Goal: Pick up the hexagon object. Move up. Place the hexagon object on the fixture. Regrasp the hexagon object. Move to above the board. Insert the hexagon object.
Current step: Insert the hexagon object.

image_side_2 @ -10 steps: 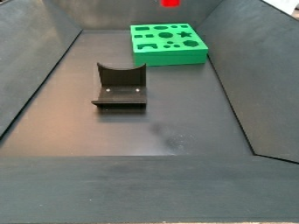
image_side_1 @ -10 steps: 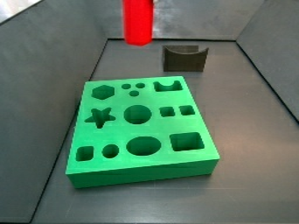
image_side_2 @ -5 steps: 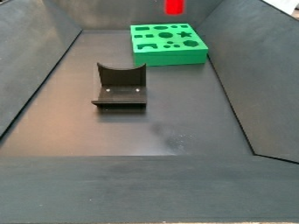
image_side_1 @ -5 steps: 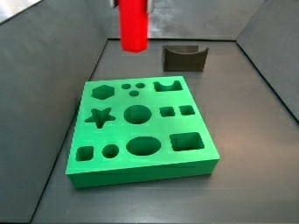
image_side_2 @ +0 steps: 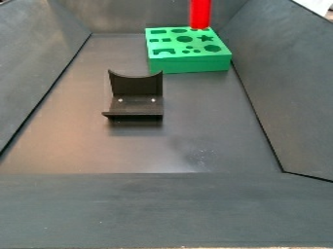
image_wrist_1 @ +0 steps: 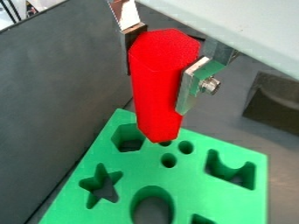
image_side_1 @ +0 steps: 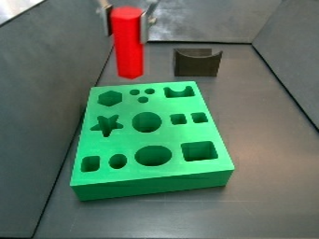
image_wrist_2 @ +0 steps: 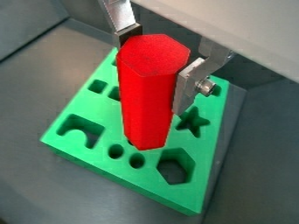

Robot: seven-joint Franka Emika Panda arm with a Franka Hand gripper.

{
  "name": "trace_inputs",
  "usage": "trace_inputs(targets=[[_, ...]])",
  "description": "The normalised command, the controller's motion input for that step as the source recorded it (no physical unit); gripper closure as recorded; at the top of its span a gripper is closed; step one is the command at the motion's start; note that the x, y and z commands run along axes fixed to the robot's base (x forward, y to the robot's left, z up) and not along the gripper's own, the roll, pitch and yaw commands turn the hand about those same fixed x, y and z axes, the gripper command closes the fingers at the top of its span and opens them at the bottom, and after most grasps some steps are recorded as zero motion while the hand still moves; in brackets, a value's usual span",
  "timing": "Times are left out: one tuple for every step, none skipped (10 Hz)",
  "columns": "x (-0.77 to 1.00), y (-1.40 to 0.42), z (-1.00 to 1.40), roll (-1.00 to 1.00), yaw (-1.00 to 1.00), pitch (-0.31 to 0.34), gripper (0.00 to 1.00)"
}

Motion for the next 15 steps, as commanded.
trace_inputs(targets=[[-0.36,0.0,-0.21,-0.06,-0.22,-0.007,1.0],[-0.27,0.0,-0.18,-0.09,-0.21,-0.001,1.0],[0.0,0.0,0.0,-0.01,0.0,0.0,1.0],[0.0,0.06,0.0,-0.07,-0.01,-0.019,1.0],[-0.05,0.27,-0.27,-0.4,-0.13,-0.066,1.0],[0.0,0.36,-0.28,-0.44,-0.12,-0.027,1.0],[0.0,0.42,-0.24,-0.47,-0.02,0.0,1.0],[0.0,0.38,-0.13,-0.5,-0.01,0.0,1.0],[0.0,0.37,-0.18,-0.5,0.0,0.0,1.0],[0.0,0.0,0.0,-0.01,0.0,0.0,1.0],[-0.06,-0.01,-0.16,0.0,0.0,0.0,1.0],[-0.14,-0.11,-0.24,-0.04,0.0,-0.009,1.0],[-0.12,-0.04,-0.13,-0.06,0.0,-0.03,1.0],[-0.05,0.0,0.0,0.0,0.0,-0.006,1.0],[-0.05,-0.06,-0.09,-0.04,0.0,-0.053,1.0]])
